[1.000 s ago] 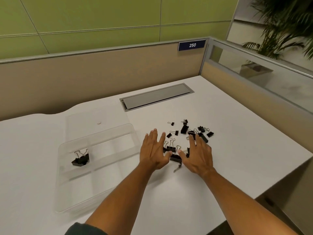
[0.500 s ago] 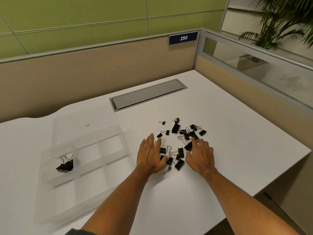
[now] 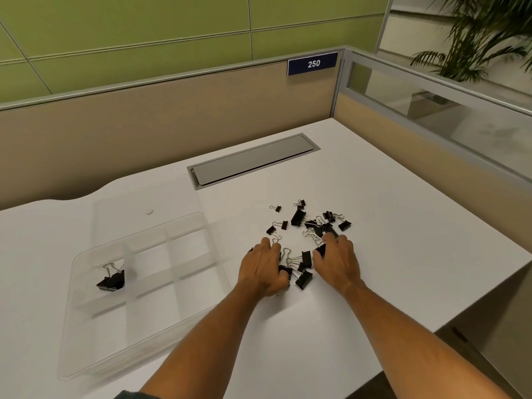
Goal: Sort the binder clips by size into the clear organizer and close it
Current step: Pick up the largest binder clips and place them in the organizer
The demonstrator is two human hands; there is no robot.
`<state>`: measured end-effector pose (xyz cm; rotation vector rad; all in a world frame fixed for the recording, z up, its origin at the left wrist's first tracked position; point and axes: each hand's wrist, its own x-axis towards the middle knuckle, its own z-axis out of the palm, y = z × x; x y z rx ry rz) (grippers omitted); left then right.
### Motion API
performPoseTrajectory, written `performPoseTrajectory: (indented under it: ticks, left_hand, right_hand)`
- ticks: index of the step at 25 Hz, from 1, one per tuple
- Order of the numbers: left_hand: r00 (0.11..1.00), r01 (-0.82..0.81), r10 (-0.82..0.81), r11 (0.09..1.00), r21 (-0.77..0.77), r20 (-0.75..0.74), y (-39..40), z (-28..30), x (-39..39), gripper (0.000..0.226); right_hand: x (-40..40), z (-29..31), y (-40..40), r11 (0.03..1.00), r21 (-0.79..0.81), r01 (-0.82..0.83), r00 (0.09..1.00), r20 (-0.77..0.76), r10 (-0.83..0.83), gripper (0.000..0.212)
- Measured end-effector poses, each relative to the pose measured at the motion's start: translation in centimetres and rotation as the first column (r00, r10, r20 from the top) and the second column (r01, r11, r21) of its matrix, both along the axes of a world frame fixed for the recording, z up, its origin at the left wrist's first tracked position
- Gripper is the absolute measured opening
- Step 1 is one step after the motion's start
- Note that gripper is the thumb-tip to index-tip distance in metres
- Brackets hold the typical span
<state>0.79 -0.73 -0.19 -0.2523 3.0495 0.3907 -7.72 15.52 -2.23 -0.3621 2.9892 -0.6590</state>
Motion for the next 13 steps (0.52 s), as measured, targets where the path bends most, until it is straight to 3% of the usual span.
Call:
performPoseTrajectory:
  ticks: [8,13]
  left_hand:
    - [0.995,-0.052,0.048,0.998,0.044,0.086,1.1,-1.2,-1.1,0.063]
    - [0.997,-0.045,0.039,0.994,0.099,0.065,1.0,-1.2,-1.2,0.047]
  right_hand:
    - [0.2,0.8,0.3,0.997,-0.08,-0.005,0.999,-0.036,0.002,0.047]
    - [0.3,1.0,0.1,0.997,-0.069,-0.029,0.999,-0.023,0.027,0.049]
